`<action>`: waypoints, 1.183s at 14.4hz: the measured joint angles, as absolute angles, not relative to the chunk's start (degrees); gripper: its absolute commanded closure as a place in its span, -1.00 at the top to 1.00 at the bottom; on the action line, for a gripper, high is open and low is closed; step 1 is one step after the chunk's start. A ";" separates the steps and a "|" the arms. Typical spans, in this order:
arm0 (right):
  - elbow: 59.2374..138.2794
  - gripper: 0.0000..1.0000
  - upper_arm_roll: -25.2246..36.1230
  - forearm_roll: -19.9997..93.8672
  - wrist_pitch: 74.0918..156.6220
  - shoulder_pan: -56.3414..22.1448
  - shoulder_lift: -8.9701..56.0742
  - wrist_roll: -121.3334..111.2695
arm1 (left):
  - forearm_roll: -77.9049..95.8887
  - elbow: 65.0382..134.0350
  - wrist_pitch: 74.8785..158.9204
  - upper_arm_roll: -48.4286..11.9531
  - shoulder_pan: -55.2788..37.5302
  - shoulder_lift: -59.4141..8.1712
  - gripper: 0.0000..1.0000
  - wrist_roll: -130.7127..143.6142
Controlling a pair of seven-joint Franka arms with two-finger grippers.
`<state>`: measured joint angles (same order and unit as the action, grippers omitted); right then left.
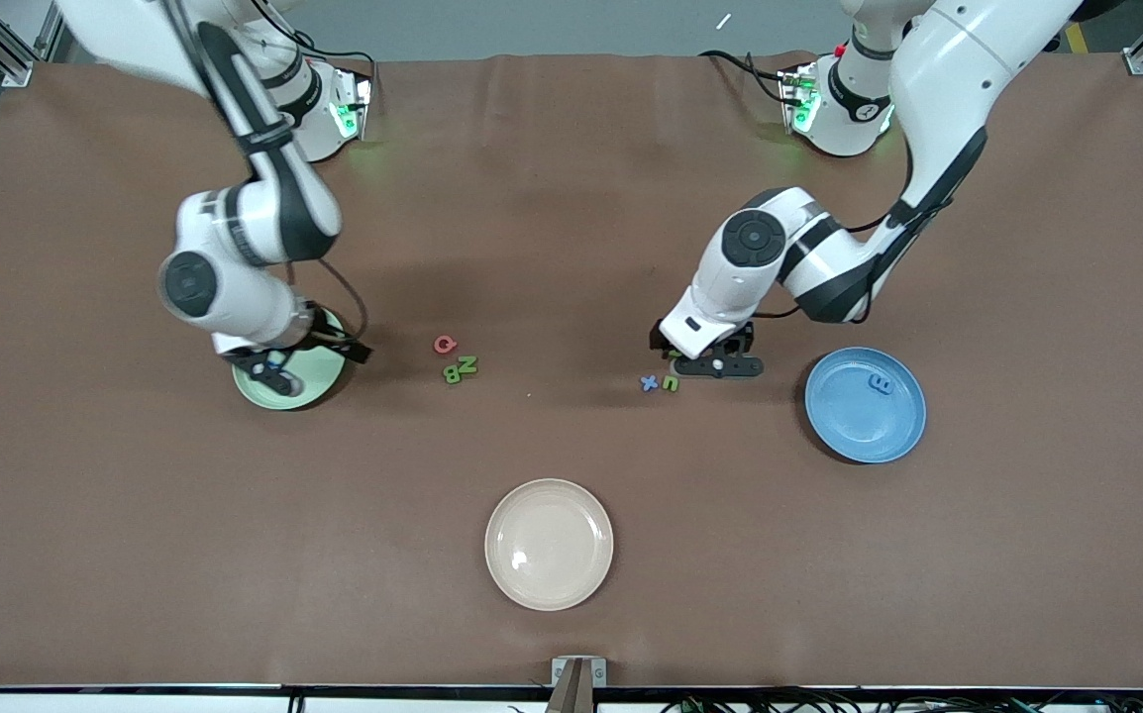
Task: Sort upper and lower case letters into plates
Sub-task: 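Move the right gripper to the pink Q while the left gripper reaches the q, then grasp the pink Q with the right gripper while the left gripper grasps the q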
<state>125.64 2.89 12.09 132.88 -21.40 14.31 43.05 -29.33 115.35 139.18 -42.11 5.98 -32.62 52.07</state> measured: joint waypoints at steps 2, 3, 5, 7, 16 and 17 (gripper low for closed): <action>125.89 1.00 2.76 12.09 137.33 -26.76 15.20 50.61 | -29.33 115.10 139.18 -42.04 5.57 -34.40 0.84 52.12; 126.11 1.00 2.74 12.09 139.43 -28.55 16.03 53.01 | -29.33 115.02 139.18 -42.01 5.57 -35.11 0.73 52.12; 126.82 1.00 2.77 12.10 143.41 -30.51 18.13 55.75 | -29.34 114.83 139.19 -41.67 5.24 -36.00 0.58 52.12; 127.49 0.99 2.80 12.10 146.71 -31.85 20.29 57.65 | -29.36 114.38 139.22 -39.47 3.01 -36.24 0.46 52.12; 130.38 0.83 2.88 12.10 153.24 -33.47 23.05 58.70 | -29.36 112.70 139.22 -34.28 -3.03 -37.21 0.29 52.63; 130.38 0.71 2.88 12.10 153.44 -33.50 23.24 58.70 | -29.36 112.70 139.22 -34.28 -3.03 -37.45 0.28 52.63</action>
<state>130.38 2.88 12.10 153.44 -33.50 23.24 58.70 -29.36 112.70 139.22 -34.28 -3.03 -37.45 52.63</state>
